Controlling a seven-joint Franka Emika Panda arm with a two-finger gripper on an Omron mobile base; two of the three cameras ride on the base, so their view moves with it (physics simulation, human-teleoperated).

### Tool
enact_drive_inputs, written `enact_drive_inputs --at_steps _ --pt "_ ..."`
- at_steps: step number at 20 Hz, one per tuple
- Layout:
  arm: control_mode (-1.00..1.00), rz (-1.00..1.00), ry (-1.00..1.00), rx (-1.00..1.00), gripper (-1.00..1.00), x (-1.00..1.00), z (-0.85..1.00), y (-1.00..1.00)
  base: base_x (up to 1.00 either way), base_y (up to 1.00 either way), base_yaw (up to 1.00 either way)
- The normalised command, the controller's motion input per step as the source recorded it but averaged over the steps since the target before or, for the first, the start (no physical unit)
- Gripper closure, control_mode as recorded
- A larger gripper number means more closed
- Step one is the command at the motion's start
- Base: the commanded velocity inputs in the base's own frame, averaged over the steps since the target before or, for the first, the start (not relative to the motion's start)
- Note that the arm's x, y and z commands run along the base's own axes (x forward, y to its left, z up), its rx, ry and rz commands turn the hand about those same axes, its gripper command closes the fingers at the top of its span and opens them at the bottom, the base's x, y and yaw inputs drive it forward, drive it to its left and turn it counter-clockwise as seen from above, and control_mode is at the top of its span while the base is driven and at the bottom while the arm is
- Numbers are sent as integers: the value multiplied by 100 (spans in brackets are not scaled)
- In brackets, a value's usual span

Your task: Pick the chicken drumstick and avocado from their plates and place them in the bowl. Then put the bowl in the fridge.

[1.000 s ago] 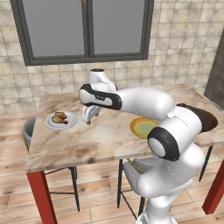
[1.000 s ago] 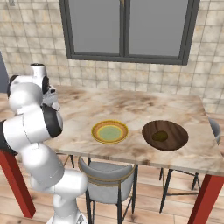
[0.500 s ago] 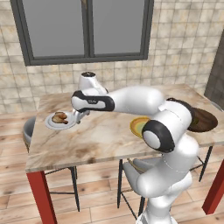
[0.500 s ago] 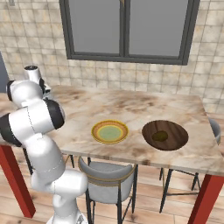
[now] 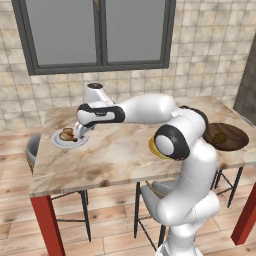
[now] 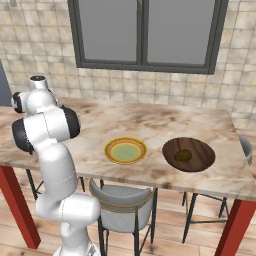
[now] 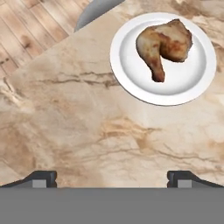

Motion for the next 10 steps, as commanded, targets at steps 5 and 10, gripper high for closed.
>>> enact_drive_inputs --at_steps 5,10 --pt "-100 -2 0 0 -100 27 -19 25 0 0 0" --pt "-100 -4 0 0 -100 24 -25 25 0 0 0"
